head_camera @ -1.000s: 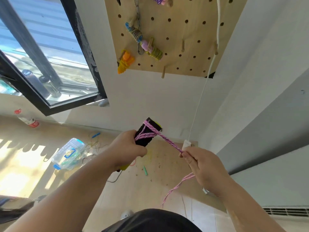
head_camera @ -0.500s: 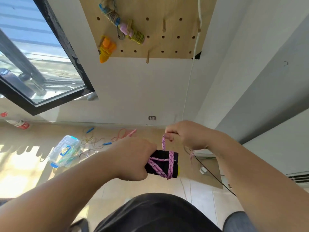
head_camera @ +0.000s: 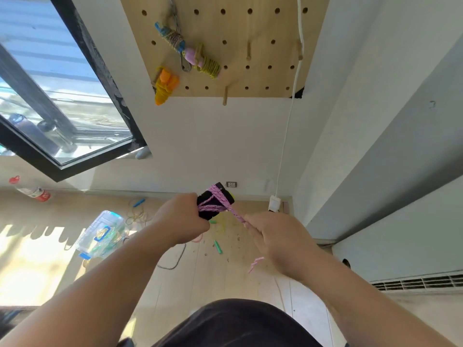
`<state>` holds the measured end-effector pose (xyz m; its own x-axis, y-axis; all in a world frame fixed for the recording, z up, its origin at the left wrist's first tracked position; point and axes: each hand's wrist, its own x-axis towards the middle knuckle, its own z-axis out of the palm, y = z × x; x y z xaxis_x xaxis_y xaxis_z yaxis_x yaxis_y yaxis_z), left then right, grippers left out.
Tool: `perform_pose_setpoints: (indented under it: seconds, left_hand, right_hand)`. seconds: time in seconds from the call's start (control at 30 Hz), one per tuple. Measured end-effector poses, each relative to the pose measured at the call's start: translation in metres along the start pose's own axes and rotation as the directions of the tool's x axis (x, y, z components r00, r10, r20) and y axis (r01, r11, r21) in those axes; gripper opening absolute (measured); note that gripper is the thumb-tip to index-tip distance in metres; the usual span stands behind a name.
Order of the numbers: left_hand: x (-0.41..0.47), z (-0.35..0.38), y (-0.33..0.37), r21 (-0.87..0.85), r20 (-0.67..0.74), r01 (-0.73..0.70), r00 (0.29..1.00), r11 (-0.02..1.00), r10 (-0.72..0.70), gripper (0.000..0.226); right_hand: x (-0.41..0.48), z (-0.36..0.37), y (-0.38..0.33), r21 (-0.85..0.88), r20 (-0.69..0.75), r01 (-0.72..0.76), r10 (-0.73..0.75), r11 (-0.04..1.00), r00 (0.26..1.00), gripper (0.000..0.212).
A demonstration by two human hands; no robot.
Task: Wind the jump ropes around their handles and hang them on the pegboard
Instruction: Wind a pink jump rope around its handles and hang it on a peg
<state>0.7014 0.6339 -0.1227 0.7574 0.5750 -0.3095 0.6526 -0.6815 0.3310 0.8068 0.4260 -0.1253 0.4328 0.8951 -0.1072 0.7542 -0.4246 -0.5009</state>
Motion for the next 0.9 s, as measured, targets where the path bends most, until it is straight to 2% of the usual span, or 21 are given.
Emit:
perform_pose_setpoints:
  seconds: [0.1, 0.2, 0.27, 0.33, 0.4, 0.47, 0.53, 0.6, 0.67, 0.77, 0.83, 0.9]
  left_hand:
    - [0.001, 0.001, 0.0, -0.17, 0.023, 0.066, 0.998, 0.983, -0.063, 0.015]
    - [-0.005, -0.009, 0.006, -0.405, 0.027, 0.075, 0.997, 0.911, -0.07, 0.02]
    - [-0.015, -0.021, 0.012, -0.496, 0.062, 0.02, 0.998, 0.868, 0.013, 0.022]
    - [-0.027, -0.031, 0.018, -0.492, 0.088, -0.097, 0.983, 0.865, 0.16, 0.022]
    - [-0.04, -0.038, 0.025, -0.43, 0.13, -0.24, 0.938, 0.871, 0.322, 0.023]
    - [-0.05, -0.036, 0.032, -0.311, 0.216, -0.388, 0.86, 0.867, 0.462, 0.025]
    - [-0.057, -0.027, 0.037, -0.08, 0.296, -0.5, 0.814, 0.862, 0.5, 0.024]
    - [-0.056, -0.012, 0.038, 0.115, 0.312, -0.55, 0.81, 0.827, 0.496, 0.021]
    - [-0.05, 0.002, 0.034, 0.253, 0.295, -0.534, 0.837, 0.807, 0.461, 0.019]
    - [-0.034, 0.011, 0.028, 0.366, 0.223, -0.418, 0.907, 0.831, 0.358, 0.017]
    - [-0.022, 0.013, 0.023, 0.388, 0.121, -0.305, 0.952, 0.87, 0.28, 0.022]
    - [-0.013, 0.011, 0.02, 0.335, 0.027, -0.211, 0.976, 0.918, 0.214, 0.018]
  right_hand:
    - [-0.004, 0.011, 0.006, 0.014, -0.02, 0.0, 0.0, 1.0, 1.0, 0.029]
    - [-0.005, 0.008, 0.011, 0.152, -0.053, -0.05, 0.059, 0.987, 0.997, 0.027]
    - [-0.005, 0.003, 0.016, 0.277, -0.034, -0.096, 0.11, 0.956, 0.993, 0.026]
    - [-0.005, -0.001, 0.02, 0.336, -0.002, -0.095, 0.101, 0.937, 0.995, 0.023]
    - [-0.001, -0.003, 0.025, 0.358, 0.078, -0.098, 0.075, 0.929, 0.994, 0.025]
    - [0.009, -0.01, 0.027, 0.331, 0.207, -0.123, 0.055, 0.936, 0.977, 0.03]
    - [0.022, -0.023, 0.025, 0.259, 0.277, -0.111, 0.036, 0.96, 0.96, 0.033]
    - [0.038, -0.04, 0.022, 0.163, 0.287, -0.071, 0.022, 0.984, 0.958, 0.035]
    - [0.051, -0.054, 0.012, 0.058, 0.28, -0.037, 0.019, 0.998, 0.96, 0.037]
    - [0.058, -0.052, -0.013, -0.154, 0.235, 0.053, -0.016, 0.987, 0.972, 0.04]
    - [0.052, -0.038, -0.027, -0.243, 0.158, 0.078, -0.039, 0.967, 0.987, 0.04]
    - [0.044, -0.023, -0.028, -0.218, 0.063, 0.055, -0.042, 0.974, 0.997, 0.04]
